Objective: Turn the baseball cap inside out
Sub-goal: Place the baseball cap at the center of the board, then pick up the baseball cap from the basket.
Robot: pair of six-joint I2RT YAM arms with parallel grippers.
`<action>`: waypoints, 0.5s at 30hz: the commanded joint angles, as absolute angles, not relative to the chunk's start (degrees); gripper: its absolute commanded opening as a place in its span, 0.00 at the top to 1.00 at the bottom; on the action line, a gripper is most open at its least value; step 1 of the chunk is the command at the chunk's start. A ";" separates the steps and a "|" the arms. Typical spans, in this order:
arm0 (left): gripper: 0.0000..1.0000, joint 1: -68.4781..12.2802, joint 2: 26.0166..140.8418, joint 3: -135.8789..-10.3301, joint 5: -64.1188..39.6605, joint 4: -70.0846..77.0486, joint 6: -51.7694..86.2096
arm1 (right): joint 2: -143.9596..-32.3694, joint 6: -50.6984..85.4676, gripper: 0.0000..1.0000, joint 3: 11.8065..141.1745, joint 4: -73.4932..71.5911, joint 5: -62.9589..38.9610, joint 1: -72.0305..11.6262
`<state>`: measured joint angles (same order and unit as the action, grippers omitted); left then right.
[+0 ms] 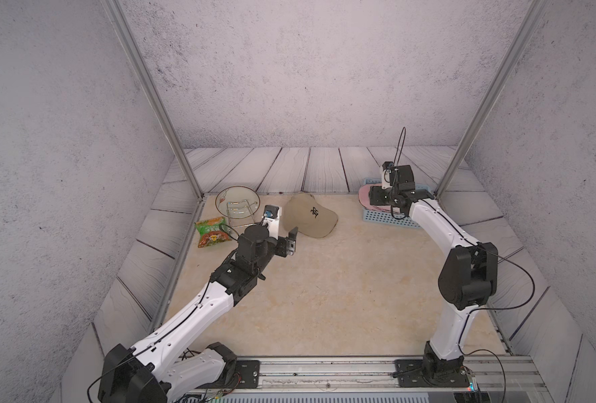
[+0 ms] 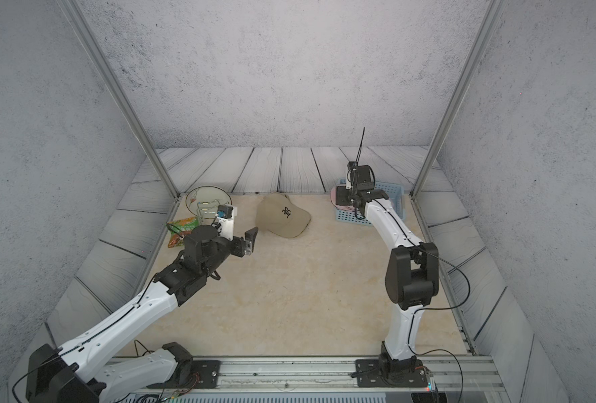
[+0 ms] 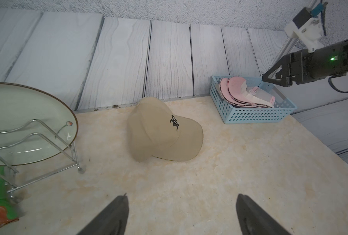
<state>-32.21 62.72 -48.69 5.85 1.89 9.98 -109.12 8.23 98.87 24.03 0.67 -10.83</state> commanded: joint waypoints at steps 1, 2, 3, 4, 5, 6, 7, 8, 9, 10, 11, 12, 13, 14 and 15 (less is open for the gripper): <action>0.11 -30.53 64.09 -50.03 0.03 1.57 14.34 | -112.38 4.20 0.34 101.78 27.18 0.05 -9.15; 0.11 -30.24 64.56 -50.20 -0.85 1.50 14.77 | -113.58 3.39 0.34 103.14 28.25 -0.37 -9.00; 0.11 -30.02 64.86 -50.38 -1.55 1.50 14.99 | -114.66 2.67 0.34 104.57 29.61 -0.13 -8.89; 0.12 -29.90 65.13 -50.55 -2.07 1.42 15.10 | -115.78 2.30 0.35 105.99 30.76 1.26 -8.73; 0.12 -29.84 65.27 -50.68 -2.40 1.44 15.12 | -116.54 2.09 0.35 106.90 31.48 2.83 -8.68; 0.12 -29.80 65.38 -50.83 -2.65 1.29 15.12 | -117.22 1.94 0.36 107.39 31.74 4.29 -8.47; 0.12 -29.73 65.47 -50.95 -2.78 1.19 15.07 | -117.82 1.96 0.36 107.62 31.73 5.94 -8.19; 0.12 -29.64 65.52 -51.03 -2.89 1.14 15.03 | -118.14 2.37 0.37 107.78 31.84 7.44 -7.74; 0.12 -29.62 65.49 -51.06 -2.98 1.02 14.98 | -118.60 2.68 0.37 107.90 31.89 8.46 -7.11; 0.12 -29.55 65.48 -51.06 -2.93 0.97 14.88 | -118.95 3.25 0.37 108.04 32.04 8.64 -6.32; 0.12 -29.53 65.48 -51.06 -2.92 0.87 14.74 | -119.38 3.92 0.37 108.28 32.34 8.20 -5.34; 0.12 -29.47 65.54 -51.06 -2.96 0.81 14.69 | -119.77 4.51 0.37 108.42 32.45 7.36 -4.34; 0.12 -29.45 65.65 -51.06 -2.98 0.80 14.62 | -120.13 4.91 0.37 108.53 32.30 6.45 -3.44; 0.12 -29.44 65.70 -51.06 -3.06 0.84 14.59 | -120.61 5.14 0.37 108.73 32.12 5.33 -2.66; 0.12 -29.44 65.85 -51.06 -3.07 0.95 14.59 | -121.12 5.19 0.37 108.99 31.87 4.49 -1.87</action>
